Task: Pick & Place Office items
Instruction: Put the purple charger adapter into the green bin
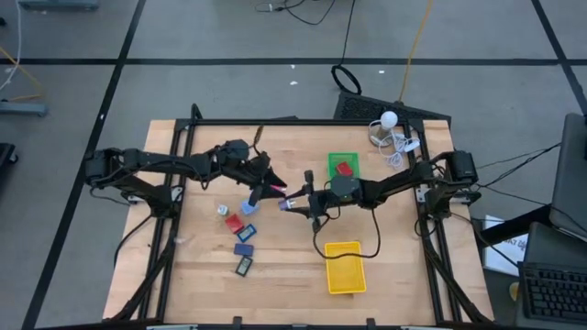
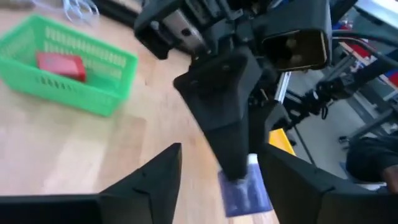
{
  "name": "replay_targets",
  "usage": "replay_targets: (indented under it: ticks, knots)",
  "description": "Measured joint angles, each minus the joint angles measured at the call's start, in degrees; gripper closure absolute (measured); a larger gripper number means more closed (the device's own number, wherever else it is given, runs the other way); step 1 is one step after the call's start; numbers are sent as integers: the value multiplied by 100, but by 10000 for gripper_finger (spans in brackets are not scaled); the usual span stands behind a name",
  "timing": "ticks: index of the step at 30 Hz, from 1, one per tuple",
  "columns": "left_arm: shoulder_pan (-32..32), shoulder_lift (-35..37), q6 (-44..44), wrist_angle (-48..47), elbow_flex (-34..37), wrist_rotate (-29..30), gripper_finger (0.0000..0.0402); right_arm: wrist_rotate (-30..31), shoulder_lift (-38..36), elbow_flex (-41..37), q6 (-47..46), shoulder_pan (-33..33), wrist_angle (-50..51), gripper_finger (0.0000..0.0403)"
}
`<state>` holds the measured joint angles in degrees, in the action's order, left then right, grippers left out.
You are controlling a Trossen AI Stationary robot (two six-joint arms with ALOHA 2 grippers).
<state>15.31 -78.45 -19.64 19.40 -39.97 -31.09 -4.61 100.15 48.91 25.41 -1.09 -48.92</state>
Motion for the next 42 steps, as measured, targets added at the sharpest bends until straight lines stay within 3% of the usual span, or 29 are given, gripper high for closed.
replay_targets:
  ticks: [9,18,22,27,32,36,42]
  knots:
    - [668,409,1149,34,2,199,152,236,-1125,-317,-874,101,1336,273]
    - [718,384,1340,172,7,1547,138,1848,-2671,-569,-1408,140,3431,273]
    - [717,384,1335,175,7,1845,141,2154,-3000,-180,-1958,437,4974,273]
    - [717,384,1342,173,7,1919,150,1899,-2765,429,-2860,978,6871,273]
    - [717,384,1351,173,7,1921,152,1340,-2079,905,-3247,1384,7965,273]
    - [712,384,1348,173,9,1921,144,1201,-1478,1241,-3210,1426,8510,273]
    - [706,384,1329,170,11,1918,133,1177,-965,1350,-3057,1424,8539,273]
